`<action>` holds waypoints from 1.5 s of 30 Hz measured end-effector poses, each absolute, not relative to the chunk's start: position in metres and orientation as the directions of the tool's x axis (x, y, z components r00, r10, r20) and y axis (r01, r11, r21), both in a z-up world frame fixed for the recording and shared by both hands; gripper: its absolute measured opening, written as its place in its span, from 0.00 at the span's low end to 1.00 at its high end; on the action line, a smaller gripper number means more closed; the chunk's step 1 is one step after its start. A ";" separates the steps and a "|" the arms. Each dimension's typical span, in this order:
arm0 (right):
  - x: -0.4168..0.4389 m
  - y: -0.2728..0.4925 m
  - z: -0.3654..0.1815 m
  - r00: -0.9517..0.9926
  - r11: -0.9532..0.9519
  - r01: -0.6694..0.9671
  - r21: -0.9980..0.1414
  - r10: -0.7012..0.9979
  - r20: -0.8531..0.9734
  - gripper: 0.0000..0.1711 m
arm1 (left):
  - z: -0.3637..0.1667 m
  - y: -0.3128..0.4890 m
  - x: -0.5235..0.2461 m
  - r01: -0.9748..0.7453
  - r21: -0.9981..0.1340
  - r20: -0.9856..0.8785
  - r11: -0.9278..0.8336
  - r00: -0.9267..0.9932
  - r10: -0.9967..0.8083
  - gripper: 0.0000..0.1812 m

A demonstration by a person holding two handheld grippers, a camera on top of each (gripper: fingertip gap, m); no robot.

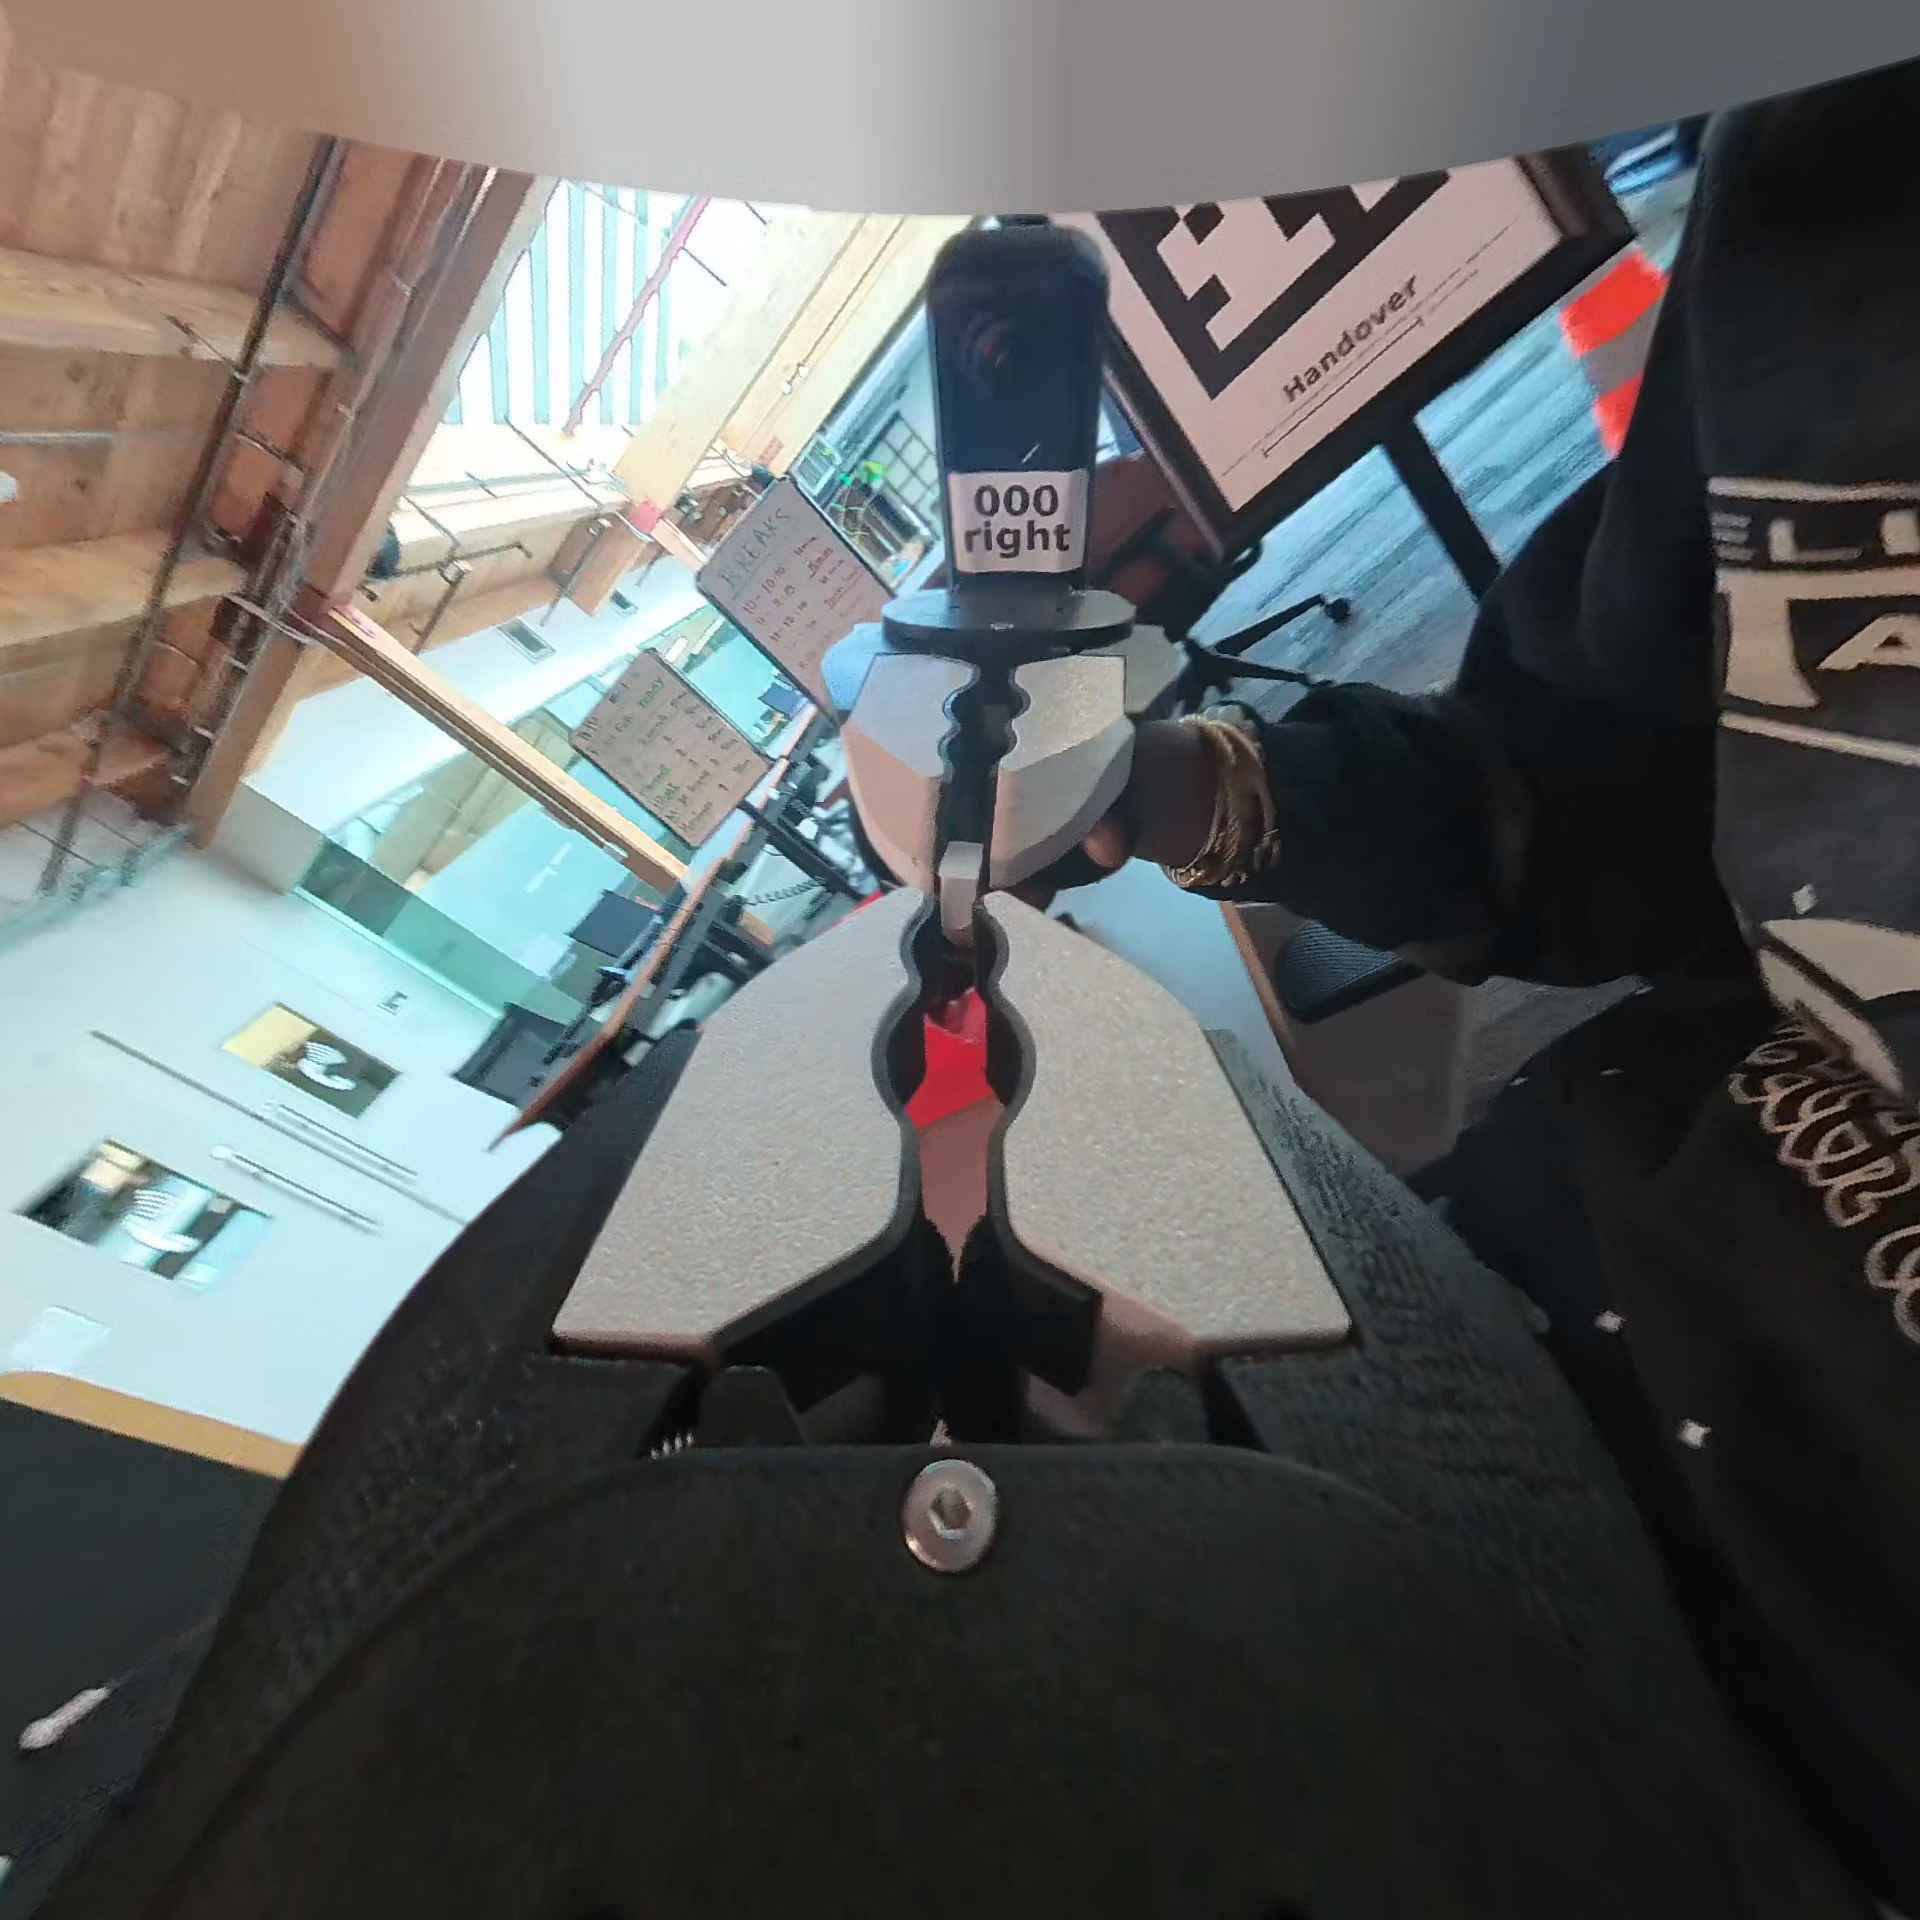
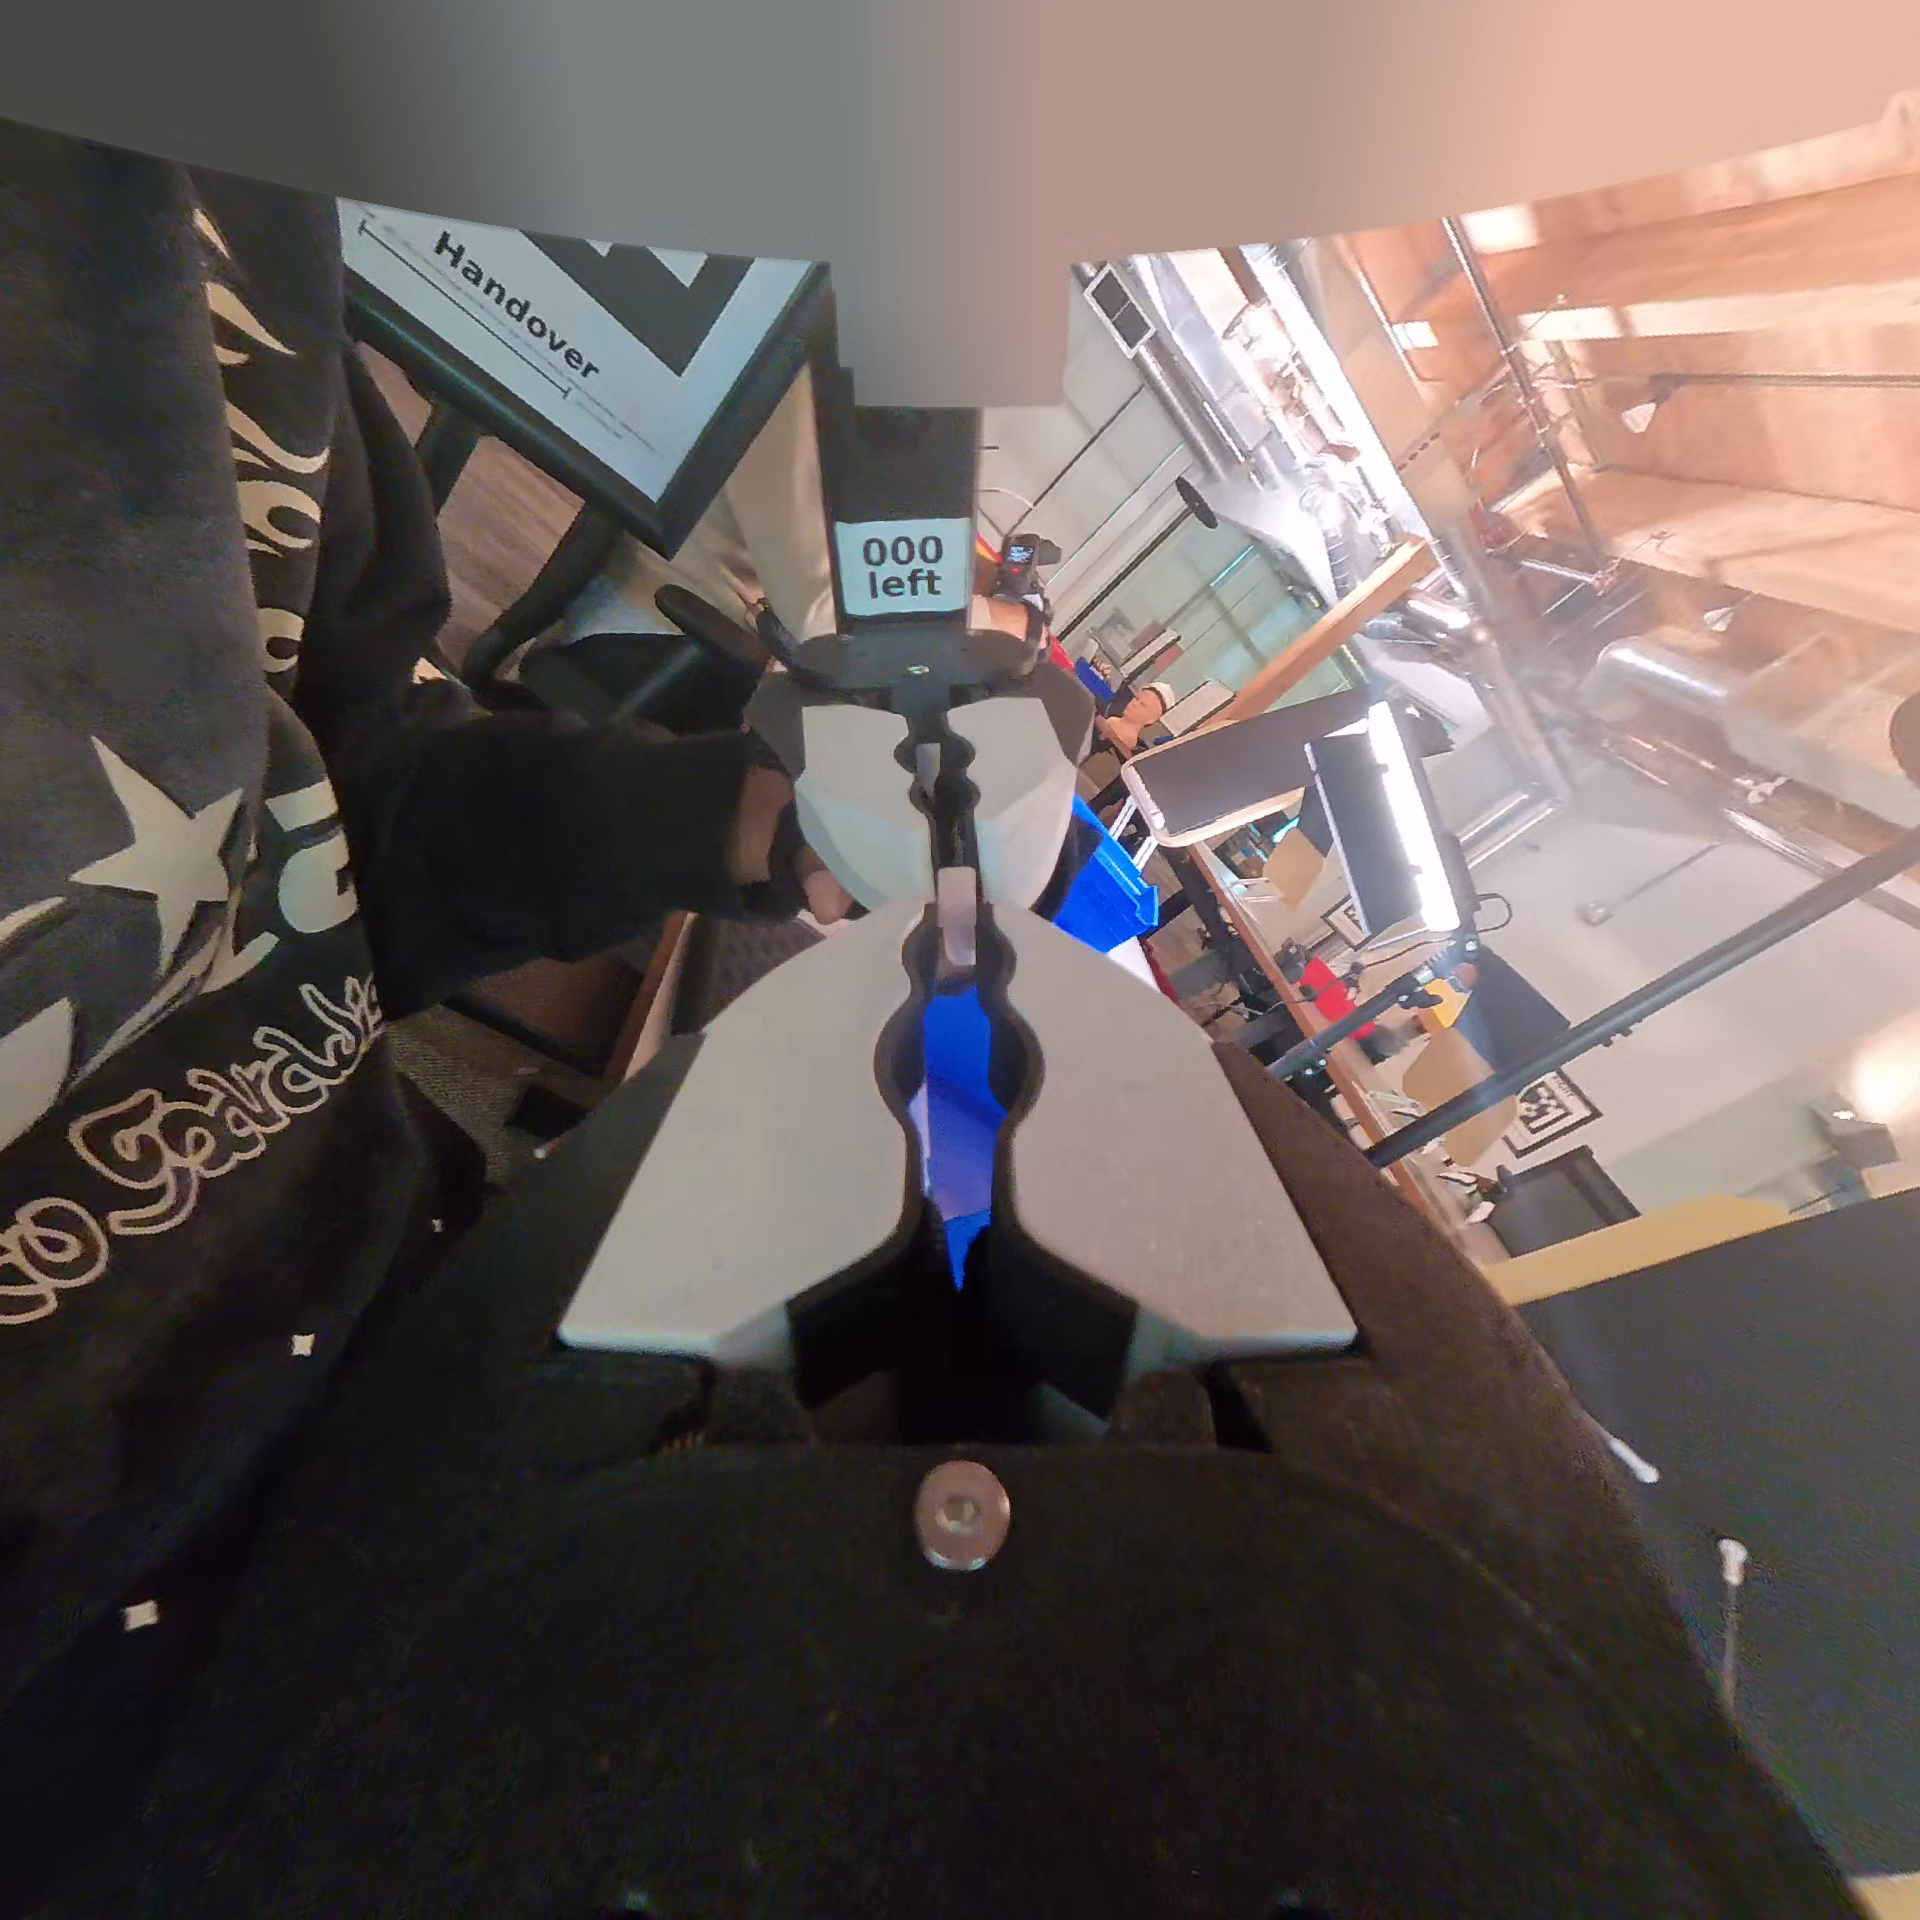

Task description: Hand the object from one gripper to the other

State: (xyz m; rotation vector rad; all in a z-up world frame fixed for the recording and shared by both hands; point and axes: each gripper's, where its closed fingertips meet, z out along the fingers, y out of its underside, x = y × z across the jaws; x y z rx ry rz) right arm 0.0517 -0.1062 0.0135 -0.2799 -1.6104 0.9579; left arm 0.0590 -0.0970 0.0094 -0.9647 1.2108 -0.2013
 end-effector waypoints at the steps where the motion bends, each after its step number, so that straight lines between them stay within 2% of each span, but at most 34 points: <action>1: 0.052 -0.106 0.015 -0.267 0.649 -0.330 -0.686 0.633 0.727 0.04 | 0.010 -0.097 0.059 -0.315 -0.757 -0.653 0.572 0.394 -0.647 0.03; 2: 0.052 -0.106 0.016 -0.226 0.676 -0.352 -0.648 0.610 0.759 0.05 | 0.013 -0.098 0.059 -0.270 -0.808 -0.589 0.524 0.406 -0.699 0.03; 3: 0.053 -0.105 0.018 -0.169 0.719 -0.371 -0.588 0.570 0.804 0.10 | 0.017 -0.097 0.058 -0.214 -0.860 -0.508 0.463 0.426 -0.748 0.03; 5: 0.052 -0.102 0.023 0.019 0.844 -0.371 -0.386 0.422 0.906 0.15 | 0.023 -0.097 0.056 -0.087 -0.943 -0.326 0.321 0.429 -0.842 0.03; 7: 0.052 -0.098 0.030 0.198 0.927 -0.318 -0.199 0.270 0.942 0.14 | 0.027 -0.096 0.054 0.013 -0.980 -0.178 0.200 0.401 -0.899 0.02; 8: 0.050 -0.096 0.029 0.209 0.943 -0.285 -0.170 0.234 0.950 0.14 | 0.027 -0.096 0.054 0.040 -0.987 -0.129 0.156 0.382 -0.915 0.02; 10: 0.046 -0.094 0.023 0.173 0.947 -0.263 -0.183 0.233 0.957 0.14 | 0.024 -0.095 0.055 0.056 -0.995 -0.060 0.085 0.357 -0.932 0.02; 15: 0.048 -0.096 0.024 0.187 0.946 -0.282 -0.157 0.214 0.959 0.13 | 0.015 -0.093 0.057 0.024 -1.000 -0.004 0.013 0.342 -0.940 0.02; 18: 0.046 -0.095 0.021 0.179 0.952 -0.270 -0.142 0.195 0.964 0.07 | 0.014 -0.095 0.058 0.022 -1.000 0.013 -0.006 0.327 -0.945 0.02; 21: 0.046 -0.095 0.020 0.141 0.942 -0.273 -0.193 0.238 0.961 0.06 | 0.014 -0.095 0.058 0.017 -1.000 -0.002 0.008 0.333 -0.943 0.03; 22: 0.046 -0.094 0.020 0.128 0.937 -0.272 -0.220 0.262 0.957 0.06 | 0.015 -0.094 0.057 0.015 -0.999 -0.037 0.045 0.345 -0.938 0.03; 24: 0.046 -0.094 0.021 0.075 0.905 -0.284 -0.316 0.350 0.934 0.06 | 0.023 -0.091 0.055 0.008 -0.978 -0.186 0.207 0.403 -0.896 0.11; 27: 0.045 -0.092 0.020 -0.079 0.798 -0.270 -0.538 0.538 0.839 0.07 | 0.026 -0.090 0.049 -0.153 -0.836 -0.527 0.526 0.487 -0.696 0.17; 29: 0.045 -0.091 0.017 -0.176 0.711 -0.240 -0.661 0.637 0.750 0.06 | 0.021 -0.093 0.050 -0.284 -0.730 -0.673 0.622 0.461 -0.579 0.17; 31: 0.046 -0.092 0.015 -0.235 0.651 -0.230 -0.723 0.684 0.690 0.06 | 0.017 -0.094 0.053 -0.341 -0.692 -0.716 0.636 0.434 -0.547 0.17; 40: 0.047 -0.097 0.011 -0.310 0.600 -0.210 -0.772 0.708 0.635 0.06 | 0.013 -0.095 0.059 -0.346 -0.697 -0.715 0.629 0.406 -0.569 0.06; 43: 0.047 -0.097 0.009 -0.320 0.595 -0.204 -0.777 0.710 0.627 0.06 | 0.011 -0.094 0.059 -0.358 -0.705 -0.708 0.612 0.401 -0.581 0.06; 45: 0.047 -0.097 0.010 -0.308 0.606 -0.223 -0.764 0.700 0.645 0.07 | 0.012 -0.095 0.059 -0.334 -0.752 -0.659 0.569 0.414 -0.628 0.06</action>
